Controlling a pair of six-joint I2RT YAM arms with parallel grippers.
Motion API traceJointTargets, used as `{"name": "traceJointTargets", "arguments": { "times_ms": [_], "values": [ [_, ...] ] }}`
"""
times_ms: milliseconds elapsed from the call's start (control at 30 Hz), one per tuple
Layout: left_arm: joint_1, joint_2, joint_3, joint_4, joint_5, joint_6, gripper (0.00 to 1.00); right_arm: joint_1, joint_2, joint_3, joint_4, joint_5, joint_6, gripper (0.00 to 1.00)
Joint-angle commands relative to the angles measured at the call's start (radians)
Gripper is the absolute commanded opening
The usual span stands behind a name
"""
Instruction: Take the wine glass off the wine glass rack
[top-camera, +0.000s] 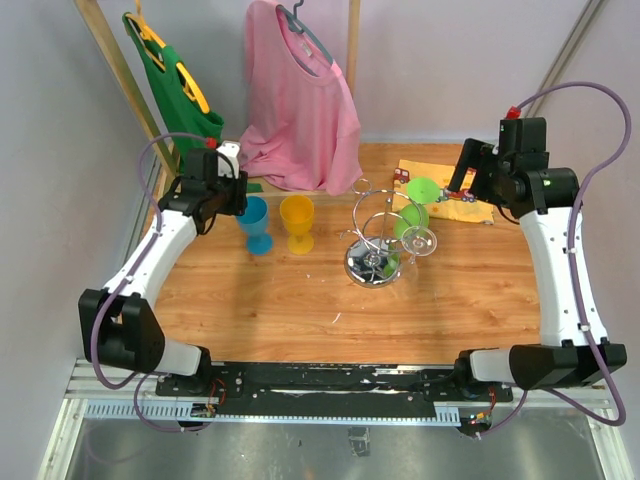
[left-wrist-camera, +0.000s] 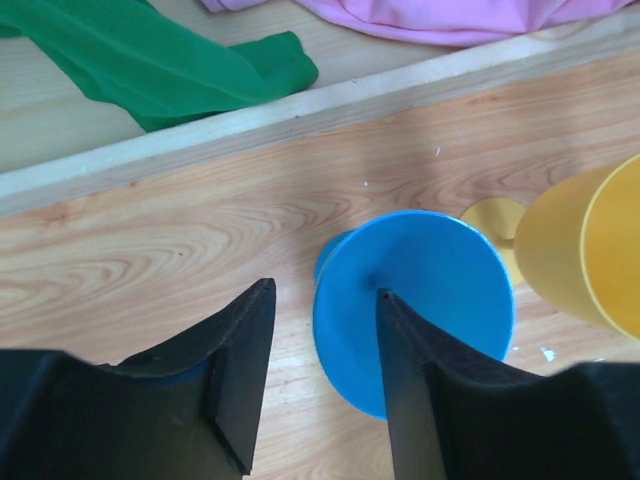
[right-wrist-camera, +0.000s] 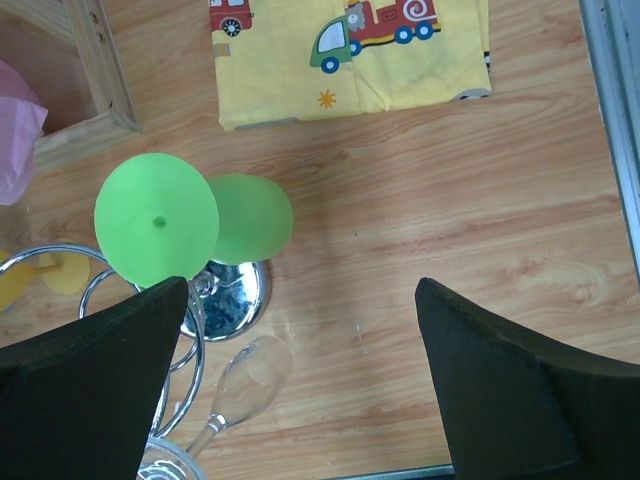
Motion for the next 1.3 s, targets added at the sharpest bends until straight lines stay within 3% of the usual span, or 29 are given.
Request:
{"name": "traceJointTargets", "arguments": {
  "times_ms": [0, 267, 600, 867, 1100, 1267],
  "values": [
    [-0.006, -0.039, -0.01, 0.02, 0.004, -0.011, 0.53, -0.045, 0.005, -0.012, -0.032, -0.112, 0.038, 0.98],
    [-0.005, -0.101, 0.066, -0.015, -0.016, 0.007, 0.69, -0.165, 0.008, -0.067, 0.0, -0.352, 0.114, 1.0],
    [-0.006, -0.174, 0.163, -0.046, 0.049, -0.022, 0.72, -0.264, 0.015, -0.273, 0.203, -0.718, 0.305, 0.76],
    [-0.011, -0.171, 0.18, -0.06, 0.084, -0.053, 0.72, -0.281, 0.006, -0.401, 0.408, -0.811, 0.438, 0.67],
    [-0.016, -0.158, 0.183, -0.073, 0.088, -0.054, 0.7, -0.283, 0.018, -0.436, 0.476, -0.838, 0.485, 0.59],
    [-0.015, -0.155, 0.181, -0.078, 0.088, -0.05, 0.7, -0.284, 0.022, -0.469, 0.513, -0.863, 0.515, 0.45]
  ]
}}
